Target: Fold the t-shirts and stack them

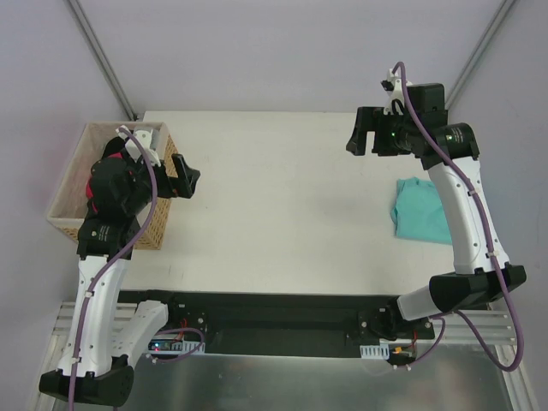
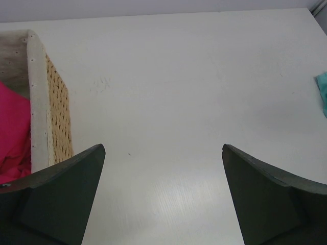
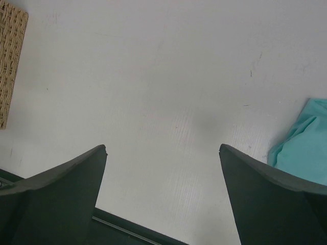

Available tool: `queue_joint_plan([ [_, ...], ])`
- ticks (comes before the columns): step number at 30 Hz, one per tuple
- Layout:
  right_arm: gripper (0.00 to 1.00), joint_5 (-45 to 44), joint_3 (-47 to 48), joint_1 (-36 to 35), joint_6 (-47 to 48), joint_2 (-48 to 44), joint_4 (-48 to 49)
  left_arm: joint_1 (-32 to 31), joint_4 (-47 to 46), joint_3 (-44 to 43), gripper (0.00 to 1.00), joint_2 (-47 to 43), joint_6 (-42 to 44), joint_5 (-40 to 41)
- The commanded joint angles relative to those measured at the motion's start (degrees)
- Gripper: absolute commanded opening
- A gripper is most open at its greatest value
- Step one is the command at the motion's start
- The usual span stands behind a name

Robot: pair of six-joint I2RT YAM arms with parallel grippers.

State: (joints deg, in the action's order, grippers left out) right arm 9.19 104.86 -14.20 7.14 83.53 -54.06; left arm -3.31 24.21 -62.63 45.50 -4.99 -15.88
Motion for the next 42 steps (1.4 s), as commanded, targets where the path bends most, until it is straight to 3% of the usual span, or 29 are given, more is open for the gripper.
queue_joint_plan([
  [1,0.96,-1.1,2.4,-0.4,0.8,0.2,-0.7,0.2,-3.2,-0.4,0.99,0.0,0.8,1.0],
  [18,0.96,-2.4,3.5,-0.7,0.3,1.3,-1.4,0.2,-3.7,-0.1,0.99,-0.3,0.2,2.3],
  [23,0.96,-1.4,8.9,-1.6,-0.7,5.7,-3.7,0.2,-3.9,-0.2,0.99,-0.1,-1.1,3.2],
  [26,0.96,-3.0,13.1,-3.5,-1.1,9.6,-7.3,0.2,-4.3,0.0,0.99,0.2,-3.5,8.5],
  [29,0.96,-2.0,16.3,-3.9,-2.1,11.0,-8.8,0.2,-4.1,0.0,0.99,1.0,-9.6,19.1],
  [30,0.96,-3.0,16.1,-4.0,-3.1,10.9,-7.8,0.2,-3.5,-0.1,0.99,1.2,-11.8,26.1],
  [32,0.96,-4.1,15.3,-3.9,-4.3,10.2,-7.1,0.1,-2.4,-0.2,0.99,1.3,-13.8,28.2],
  [36,0.96,-8.2,11.3,-3.9,-5.2,6.4,-2.6,0.2,-1.9,-1.1,0.99,1.5,-12.9,23.9],
  [40,0.96,-8.1,-0.1,-3.9,-3.9,-5.6,9.3,0.2,-1.9,-2.8,0.99,1.5,-14.2,17.7],
  [42,0.96,-8.5,-10.9,-3.8,-2.8,-11.0,18.9,0.2,-1.2,-3.5,0.99,2.1,-14.5,14.9],
])
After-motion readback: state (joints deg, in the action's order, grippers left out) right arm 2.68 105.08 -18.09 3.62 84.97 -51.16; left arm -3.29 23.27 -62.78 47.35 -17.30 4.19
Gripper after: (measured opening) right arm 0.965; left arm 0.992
